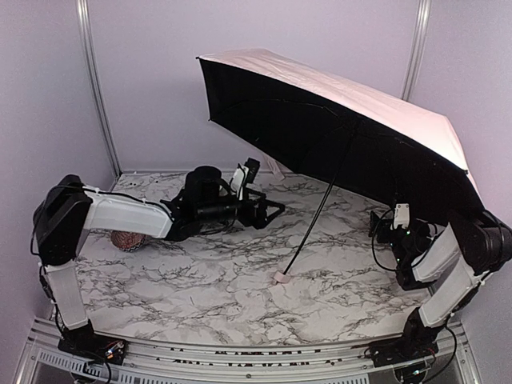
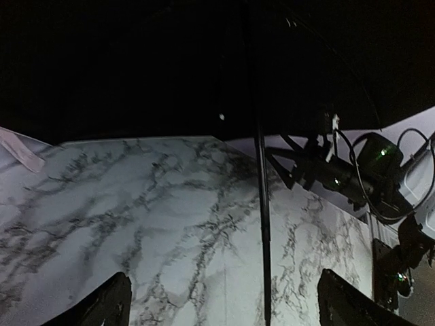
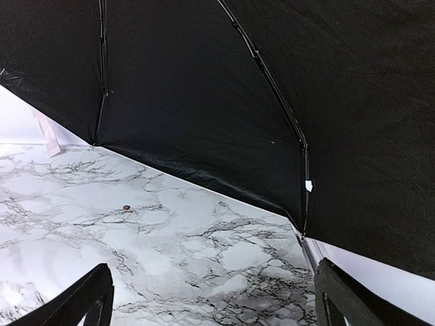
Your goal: Put away the umbrella
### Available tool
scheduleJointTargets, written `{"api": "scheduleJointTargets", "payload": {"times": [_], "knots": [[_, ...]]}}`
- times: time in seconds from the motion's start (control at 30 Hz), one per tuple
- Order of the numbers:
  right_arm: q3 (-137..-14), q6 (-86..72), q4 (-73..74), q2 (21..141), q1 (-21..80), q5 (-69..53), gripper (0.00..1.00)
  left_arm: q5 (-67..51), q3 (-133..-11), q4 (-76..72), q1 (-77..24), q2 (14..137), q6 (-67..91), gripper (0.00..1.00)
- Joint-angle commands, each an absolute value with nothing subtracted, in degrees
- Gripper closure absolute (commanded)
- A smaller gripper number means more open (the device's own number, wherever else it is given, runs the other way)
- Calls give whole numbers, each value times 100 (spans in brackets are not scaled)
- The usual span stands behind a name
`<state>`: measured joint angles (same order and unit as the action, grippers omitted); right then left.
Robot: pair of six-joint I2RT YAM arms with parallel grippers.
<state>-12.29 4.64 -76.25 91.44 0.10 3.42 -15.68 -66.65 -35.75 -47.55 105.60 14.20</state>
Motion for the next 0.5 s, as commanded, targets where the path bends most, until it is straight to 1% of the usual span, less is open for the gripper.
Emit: {"api": "scheduleJointTargets", "payload": {"times": [0.0, 0.1, 0.17, 0.3, 0.37, 0.43, 0.47], "knots": [[-1369, 508, -7677, 9165, 0, 303, 0, -3130, -7465, -3420, -4968, 11518, 1927, 3], [-1374, 506, -7678, 9167, 2, 299, 0, -3383, -7915, -3465, -5128, 12149, 2021, 4], [-1372, 508, -7674, 9167, 2, 306, 0, -3257, -8046, -3562, -5222, 12467, 2078, 7], [-1377, 506, -7676, 9169, 0, 305, 0, -3325, -8176, -3801, -5334, 12921, 2300, 19], [-1376, 504, -7676, 9167, 0, 305, 0, -3158, -8110, -3832, -5381, 12970, 2240, 28], [-1373, 509, -7673, 9167, 0, 305, 0, -3012, -8063, -3877, -5390, 12992, 2220, 40], [-1375, 505, -7678, 9167, 0, 307, 0, -2983, -8060, -3883, -5407, 13009, 2215, 42]]}}
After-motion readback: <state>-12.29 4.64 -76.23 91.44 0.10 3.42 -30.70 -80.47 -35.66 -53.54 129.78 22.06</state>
